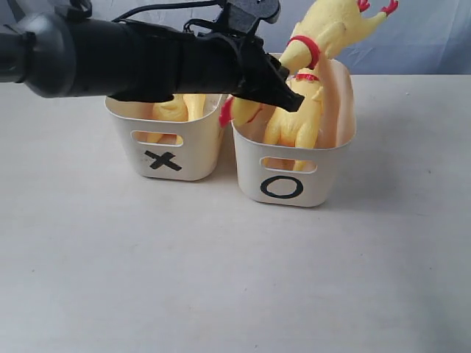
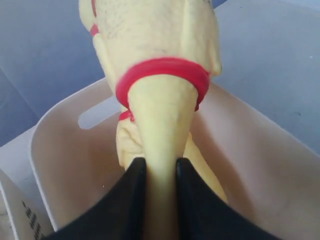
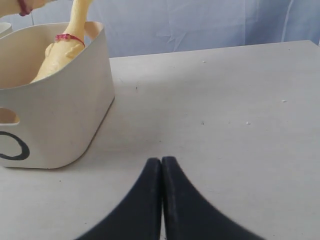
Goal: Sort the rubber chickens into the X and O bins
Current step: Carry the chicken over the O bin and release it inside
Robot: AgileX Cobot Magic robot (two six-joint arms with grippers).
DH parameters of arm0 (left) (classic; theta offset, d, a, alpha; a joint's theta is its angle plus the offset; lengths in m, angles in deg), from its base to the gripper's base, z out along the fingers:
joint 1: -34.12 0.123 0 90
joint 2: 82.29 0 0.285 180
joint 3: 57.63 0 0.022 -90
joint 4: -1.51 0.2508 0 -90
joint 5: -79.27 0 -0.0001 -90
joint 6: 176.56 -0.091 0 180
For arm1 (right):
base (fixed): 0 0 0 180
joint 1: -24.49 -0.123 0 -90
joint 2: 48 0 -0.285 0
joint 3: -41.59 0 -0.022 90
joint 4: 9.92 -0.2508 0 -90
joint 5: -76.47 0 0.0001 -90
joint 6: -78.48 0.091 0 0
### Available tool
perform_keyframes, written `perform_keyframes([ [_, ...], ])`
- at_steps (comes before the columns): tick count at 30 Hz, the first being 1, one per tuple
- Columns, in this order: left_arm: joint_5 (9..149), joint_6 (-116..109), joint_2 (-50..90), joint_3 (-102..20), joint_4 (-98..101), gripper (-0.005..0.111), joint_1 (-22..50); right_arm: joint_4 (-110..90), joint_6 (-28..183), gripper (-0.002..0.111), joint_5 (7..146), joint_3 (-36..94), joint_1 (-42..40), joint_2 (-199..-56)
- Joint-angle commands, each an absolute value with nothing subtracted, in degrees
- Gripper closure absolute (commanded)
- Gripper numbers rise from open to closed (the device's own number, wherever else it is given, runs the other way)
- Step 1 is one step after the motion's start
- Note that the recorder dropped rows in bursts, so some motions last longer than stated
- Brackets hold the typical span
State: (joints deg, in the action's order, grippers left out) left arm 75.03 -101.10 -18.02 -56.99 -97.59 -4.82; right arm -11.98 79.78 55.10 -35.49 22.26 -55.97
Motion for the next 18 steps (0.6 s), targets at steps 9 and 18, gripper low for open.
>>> perform_keyframes([
  [9,73.11,-80.52,-21.23,-62.53,-98.44,0.096,-3.69,-11.91,79.63,0.108,55.65,-35.63,22.07,-55.79],
  [18,66.06,-79.41,-21.2,-62.53,-98.44,0.062,-3.69,-11.91,79.63,0.108,55.5,-35.63,22.07,-55.79],
])
